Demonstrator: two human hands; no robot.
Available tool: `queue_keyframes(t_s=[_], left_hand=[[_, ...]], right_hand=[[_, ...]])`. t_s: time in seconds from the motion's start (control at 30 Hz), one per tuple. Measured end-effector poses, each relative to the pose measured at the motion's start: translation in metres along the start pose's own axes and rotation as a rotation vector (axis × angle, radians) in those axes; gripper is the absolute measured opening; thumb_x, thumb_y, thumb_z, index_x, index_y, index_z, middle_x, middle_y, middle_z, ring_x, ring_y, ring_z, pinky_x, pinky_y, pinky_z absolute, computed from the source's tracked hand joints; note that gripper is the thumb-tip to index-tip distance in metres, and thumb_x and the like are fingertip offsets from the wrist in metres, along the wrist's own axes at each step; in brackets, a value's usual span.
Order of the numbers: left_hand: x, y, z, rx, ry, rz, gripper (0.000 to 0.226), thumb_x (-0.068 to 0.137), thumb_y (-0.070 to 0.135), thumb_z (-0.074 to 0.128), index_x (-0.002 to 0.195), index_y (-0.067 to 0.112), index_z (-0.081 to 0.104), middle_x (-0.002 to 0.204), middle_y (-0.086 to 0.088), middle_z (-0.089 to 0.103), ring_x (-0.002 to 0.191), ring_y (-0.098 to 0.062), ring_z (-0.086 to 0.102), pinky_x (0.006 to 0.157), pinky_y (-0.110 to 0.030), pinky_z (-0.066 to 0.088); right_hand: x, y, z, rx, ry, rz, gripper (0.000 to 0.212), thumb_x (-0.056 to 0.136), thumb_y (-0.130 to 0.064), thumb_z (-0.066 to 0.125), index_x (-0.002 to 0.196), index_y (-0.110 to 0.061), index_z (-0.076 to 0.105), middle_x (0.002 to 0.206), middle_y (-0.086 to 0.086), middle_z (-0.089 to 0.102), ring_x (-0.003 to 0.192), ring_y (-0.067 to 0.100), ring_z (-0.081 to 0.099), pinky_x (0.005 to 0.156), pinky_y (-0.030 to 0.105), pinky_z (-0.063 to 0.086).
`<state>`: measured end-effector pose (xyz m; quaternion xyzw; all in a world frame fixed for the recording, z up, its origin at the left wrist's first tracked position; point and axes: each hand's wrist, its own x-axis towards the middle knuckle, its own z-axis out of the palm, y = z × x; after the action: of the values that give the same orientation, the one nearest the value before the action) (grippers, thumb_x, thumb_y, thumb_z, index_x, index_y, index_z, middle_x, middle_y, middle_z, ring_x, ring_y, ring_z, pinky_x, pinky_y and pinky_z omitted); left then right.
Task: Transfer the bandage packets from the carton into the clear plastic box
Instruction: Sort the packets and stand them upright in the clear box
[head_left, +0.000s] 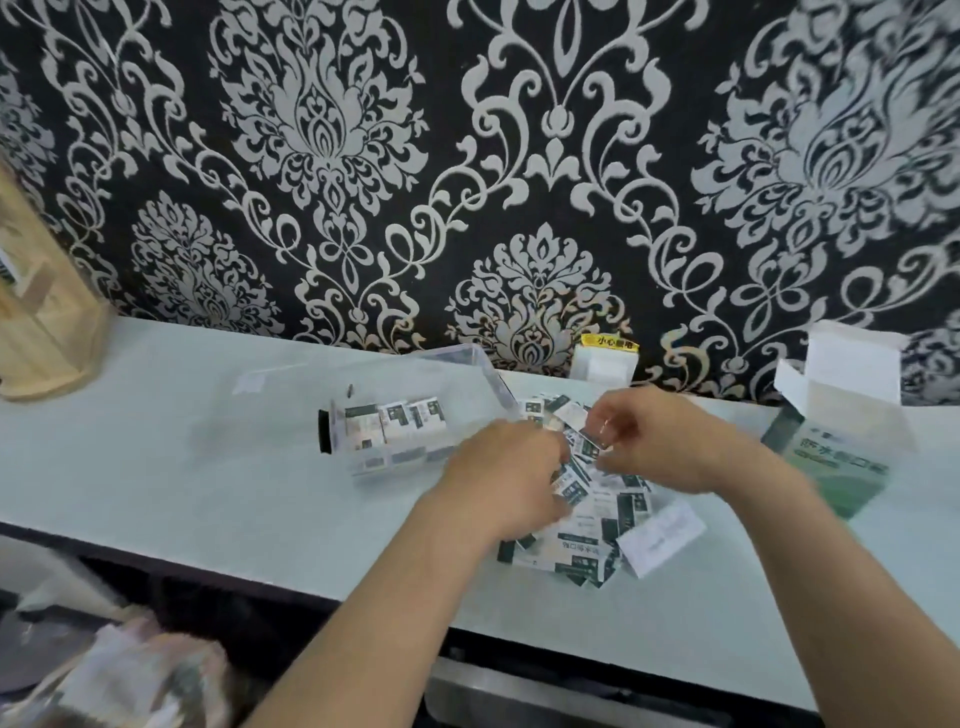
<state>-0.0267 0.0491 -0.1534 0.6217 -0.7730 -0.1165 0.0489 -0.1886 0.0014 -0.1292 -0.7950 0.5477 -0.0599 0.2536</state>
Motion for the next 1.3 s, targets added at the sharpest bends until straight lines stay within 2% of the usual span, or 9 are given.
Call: queue_keyframes(t_s=[0.13, 0.33, 0.6, 0.77, 0.87, 1.03, 1.13, 1.2, 1.3], left_hand=[[0.004, 0.007, 0.030, 0.042, 0.046, -0.088, 0.055, 0.085, 0.035, 0.066, 0.133, 0.026, 0.042, 0.126, -0.003, 0.050, 0.112, -0.027, 0.048, 0.083, -0.040, 0.046], [0.008, 0.005, 0.034, -0.106, 0.144, -0.125, 0.059, 0.085, 0.013, 0.065, 0.136, 0.032, 0.042, 0.123, 0.001, 0.054, 0.111, -0.023, 0.053, 0.085, -0.033, 0.044], [0.010, 0.002, 0.030, -0.290, 0.214, -0.210, 0.030, 0.085, 0.021, 0.069, 0.112, 0.033, 0.067, 0.100, 0.005, 0.069, 0.088, -0.019, 0.063, 0.074, -0.026, 0.047], [0.011, -0.005, 0.026, -0.533, 0.236, -0.263, 0.022, 0.080, 0.019, 0.077, 0.100, 0.023, 0.072, 0.094, 0.008, 0.073, 0.087, -0.014, 0.067, 0.085, -0.034, 0.054], [0.013, -0.005, 0.028, -0.592, 0.200, -0.276, 0.027, 0.083, 0.020, 0.074, 0.110, 0.017, 0.070, 0.104, 0.003, 0.072, 0.093, -0.016, 0.067, 0.090, -0.038, 0.053], [0.014, 0.005, 0.030, -0.544, 0.138, -0.222, 0.008, 0.095, 0.019, 0.058, 0.097, 0.017, 0.066, 0.092, 0.005, 0.070, 0.082, -0.012, 0.066, 0.069, -0.028, 0.050], [0.014, 0.009, 0.030, -0.499, 0.136, -0.191, 0.010, 0.099, 0.022, 0.051, 0.093, 0.019, 0.060, 0.089, 0.008, 0.065, 0.081, -0.011, 0.062, 0.065, -0.026, 0.045], [0.015, 0.009, 0.030, -0.480, 0.163, -0.190, 0.011, 0.100, 0.023, 0.049, 0.096, 0.019, 0.059, 0.092, 0.005, 0.064, 0.085, -0.015, 0.061, 0.071, -0.030, 0.046], [0.015, 0.010, 0.028, -0.489, 0.219, -0.206, 0.017, 0.100, 0.025, 0.048, 0.102, 0.016, 0.061, 0.096, 0.003, 0.067, 0.089, -0.018, 0.062, 0.078, -0.034, 0.049]], right_hand=[[-0.009, 0.025, 0.021, -0.151, -0.004, -0.053, 0.048, 0.075, -0.027, 0.079, 0.115, -0.033, 0.052, 0.108, -0.004, 0.047, 0.103, 0.016, 0.046, 0.092, 0.032, 0.043], [-0.019, 0.052, 0.030, -0.174, -0.104, -0.042, 0.065, 0.072, -0.025, 0.082, 0.121, -0.036, 0.041, 0.122, -0.005, 0.038, 0.112, 0.015, 0.037, 0.098, 0.037, 0.042], [-0.021, 0.066, 0.027, -0.091, -0.050, -0.002, 0.055, 0.075, -0.016, 0.080, 0.113, -0.034, 0.043, 0.108, -0.005, 0.043, 0.092, 0.015, 0.056, 0.082, 0.034, 0.052], [-0.030, 0.076, 0.016, -0.061, -0.107, 0.005, 0.041, 0.074, -0.025, 0.080, 0.102, -0.033, 0.052, 0.103, -0.008, 0.048, 0.093, 0.012, 0.053, 0.080, 0.027, 0.048], [-0.036, 0.077, 0.014, -0.095, -0.179, 0.043, 0.042, 0.072, -0.025, 0.082, 0.105, -0.032, 0.056, 0.101, -0.013, 0.047, 0.089, 0.007, 0.050, 0.071, 0.022, 0.043], [-0.035, 0.086, 0.017, -0.109, -0.187, 0.073, 0.024, 0.079, -0.024, 0.077, 0.086, -0.032, 0.056, 0.086, -0.017, 0.049, 0.073, -0.001, 0.045, 0.059, 0.017, 0.034], [-0.038, 0.097, 0.011, 0.014, -0.091, 0.055, 0.020, 0.081, -0.016, 0.073, 0.073, -0.030, 0.061, 0.072, -0.013, 0.058, 0.065, 0.007, 0.051, 0.058, 0.017, 0.039], [-0.036, 0.096, 0.010, 0.265, 0.046, 0.010, 0.013, 0.083, -0.014, 0.072, 0.075, -0.023, 0.068, 0.064, -0.011, 0.059, 0.060, 0.009, 0.049, 0.058, 0.021, 0.038], [-0.029, 0.079, 0.019, 0.735, 0.147, 0.010, 0.008, 0.089, -0.009, 0.065, 0.093, -0.013, 0.071, 0.079, 0.001, 0.074, 0.068, 0.012, 0.059, 0.061, 0.024, 0.043]])
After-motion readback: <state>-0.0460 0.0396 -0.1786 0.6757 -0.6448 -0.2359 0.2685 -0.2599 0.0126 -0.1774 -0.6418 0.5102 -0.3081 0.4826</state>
